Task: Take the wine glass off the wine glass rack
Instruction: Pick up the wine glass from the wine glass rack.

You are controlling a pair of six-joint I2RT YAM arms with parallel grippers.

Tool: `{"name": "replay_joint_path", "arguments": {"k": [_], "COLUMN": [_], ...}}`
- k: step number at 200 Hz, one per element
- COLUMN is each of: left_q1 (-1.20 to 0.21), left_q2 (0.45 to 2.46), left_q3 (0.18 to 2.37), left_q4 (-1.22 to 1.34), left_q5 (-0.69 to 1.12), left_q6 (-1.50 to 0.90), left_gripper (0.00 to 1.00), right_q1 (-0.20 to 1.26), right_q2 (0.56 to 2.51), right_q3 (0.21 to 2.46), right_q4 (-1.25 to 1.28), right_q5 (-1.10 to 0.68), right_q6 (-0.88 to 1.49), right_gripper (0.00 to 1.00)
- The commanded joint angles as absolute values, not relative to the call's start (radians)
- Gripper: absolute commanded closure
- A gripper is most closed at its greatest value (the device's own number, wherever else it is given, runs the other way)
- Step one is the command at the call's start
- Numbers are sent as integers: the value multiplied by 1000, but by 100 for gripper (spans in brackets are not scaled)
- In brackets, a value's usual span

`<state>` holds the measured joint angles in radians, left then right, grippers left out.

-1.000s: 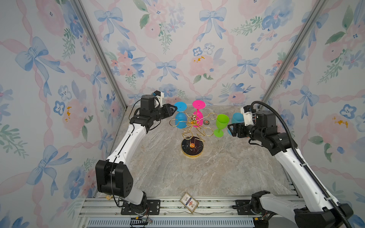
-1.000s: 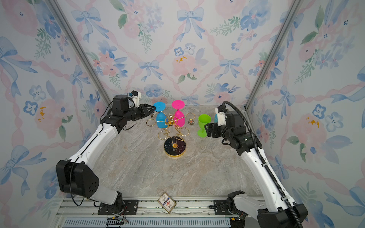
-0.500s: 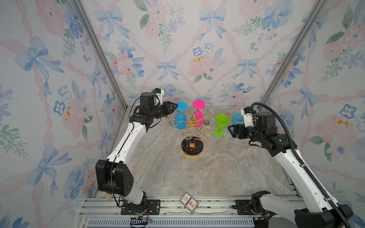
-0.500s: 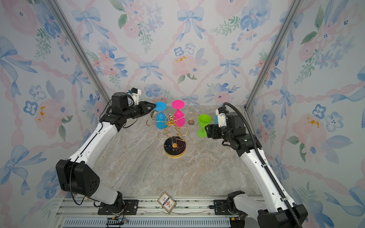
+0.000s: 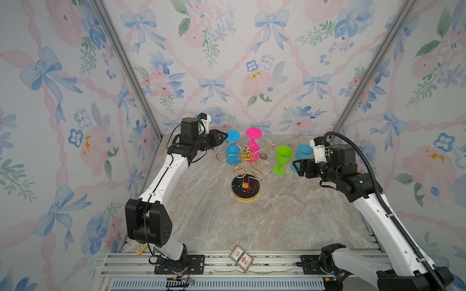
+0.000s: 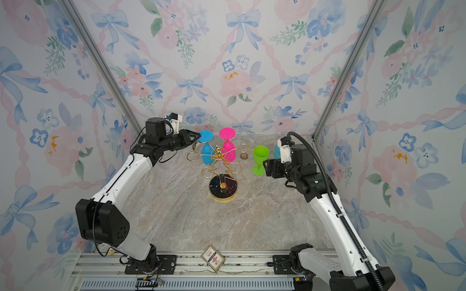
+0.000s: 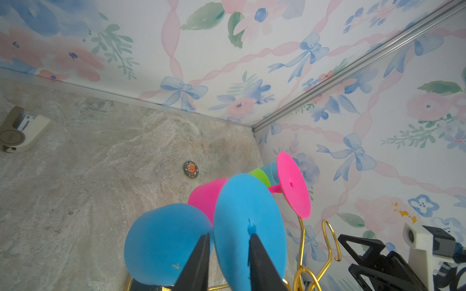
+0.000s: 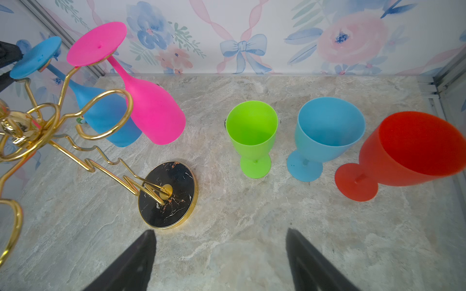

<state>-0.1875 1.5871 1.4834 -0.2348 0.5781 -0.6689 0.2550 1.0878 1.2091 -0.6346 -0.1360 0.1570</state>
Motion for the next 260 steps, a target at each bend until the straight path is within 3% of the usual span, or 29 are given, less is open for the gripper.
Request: {"name": "replay_joint_path", "arguments": {"k": [1, 260], "left_q1": [-189, -193], "left_q2": [1602, 1617], "left_q3": [1517, 1545], "left_q4": [-237, -238], "left_q5": [601, 677], "left_q6": [-682, -716], "left_gripper": [72, 100], "right_q1": [245, 240], "right_q2": [1074, 1065], "right_q3": [1189, 1151], "right_q4": [-636, -624], "right_q5": [-150, -164], "right_q6": [171, 190], "right_gripper": [17, 17]}}
